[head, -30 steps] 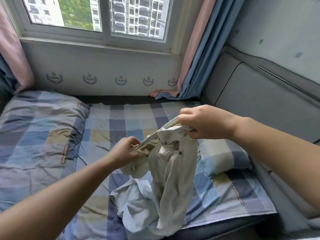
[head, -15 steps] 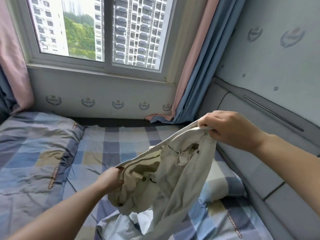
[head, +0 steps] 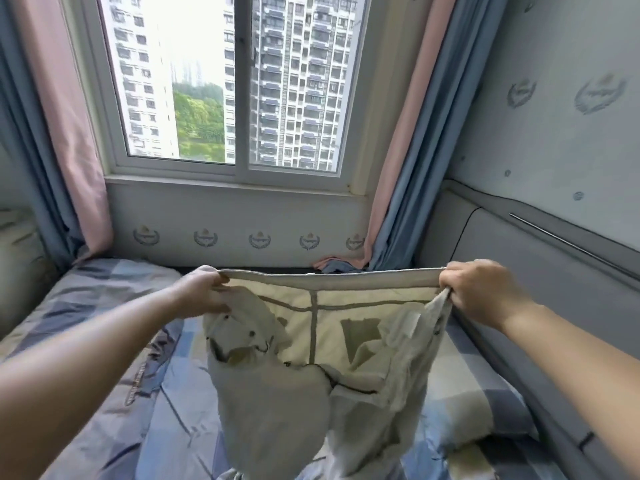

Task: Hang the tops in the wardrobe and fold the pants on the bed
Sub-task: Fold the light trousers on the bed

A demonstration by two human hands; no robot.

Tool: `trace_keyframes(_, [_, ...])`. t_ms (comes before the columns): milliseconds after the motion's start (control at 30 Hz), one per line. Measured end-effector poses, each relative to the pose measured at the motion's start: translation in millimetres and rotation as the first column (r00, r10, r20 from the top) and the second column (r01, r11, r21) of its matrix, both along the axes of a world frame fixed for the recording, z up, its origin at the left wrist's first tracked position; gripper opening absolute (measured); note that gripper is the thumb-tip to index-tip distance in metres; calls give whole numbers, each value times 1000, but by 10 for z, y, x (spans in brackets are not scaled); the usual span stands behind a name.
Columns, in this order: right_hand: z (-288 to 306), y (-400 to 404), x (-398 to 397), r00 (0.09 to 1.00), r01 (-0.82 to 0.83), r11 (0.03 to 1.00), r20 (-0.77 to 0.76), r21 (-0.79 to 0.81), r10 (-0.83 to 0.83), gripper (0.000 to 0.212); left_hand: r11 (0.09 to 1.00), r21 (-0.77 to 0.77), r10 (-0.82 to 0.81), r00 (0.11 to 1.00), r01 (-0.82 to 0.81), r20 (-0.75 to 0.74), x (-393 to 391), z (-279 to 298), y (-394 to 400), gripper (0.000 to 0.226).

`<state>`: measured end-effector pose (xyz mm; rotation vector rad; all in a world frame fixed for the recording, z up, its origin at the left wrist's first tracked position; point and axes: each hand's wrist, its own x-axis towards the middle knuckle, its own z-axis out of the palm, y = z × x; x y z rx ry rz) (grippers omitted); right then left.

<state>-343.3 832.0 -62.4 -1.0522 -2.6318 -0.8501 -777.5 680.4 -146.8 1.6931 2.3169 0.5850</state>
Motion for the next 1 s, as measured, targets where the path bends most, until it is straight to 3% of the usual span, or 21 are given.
trace_keyframes(67, [10,101,-43,998,69,997,0,-45,-69,18,999,-25,-43,983,39,-177,-69,267,-5,47])
trace_keyframes(167, [45,200,-184,998,19,998,-52,-63,-22,26,997,79,26,898,10,-438,-170,633,-45,20])
trace_keyframes(233, [112,260,-291,999,54,998,-4,-22,-54,34,995,102,74,838,-22,-541,-197,850,-49,18])
trace_keyframes(333, [315,331,-390,996,49,999,-71,8,-48,41,989,136,126,764,-50,-633,-136,1260,10,23])
trace_keyframes(433, [597,394,-481,988,38,998,-151,49,-30,45,972,233,188,733,-42,-654,-16,1684,66,23])
trace_keyframes(633, [1065,475,-562,976,175,982,-115,-71,-183,41,955,288,255,695,-72,-672,205,2240,92,24])
trace_keyframes(767, [1374,542,-488,951,279,959,-151,52,-269,31,938,337,299,668,-77,-681,343,2526,138,28])
trace_keyframes(867, [1960,594,-355,907,357,932,-262,63,-330,14,908,417,339,670,-49,-661,489,2984,197,27])
trace_keyframes(1000, [2787,632,-122,755,413,903,-510,-118,-413,21,846,532,320,767,33,-556,750,3522,283,27])
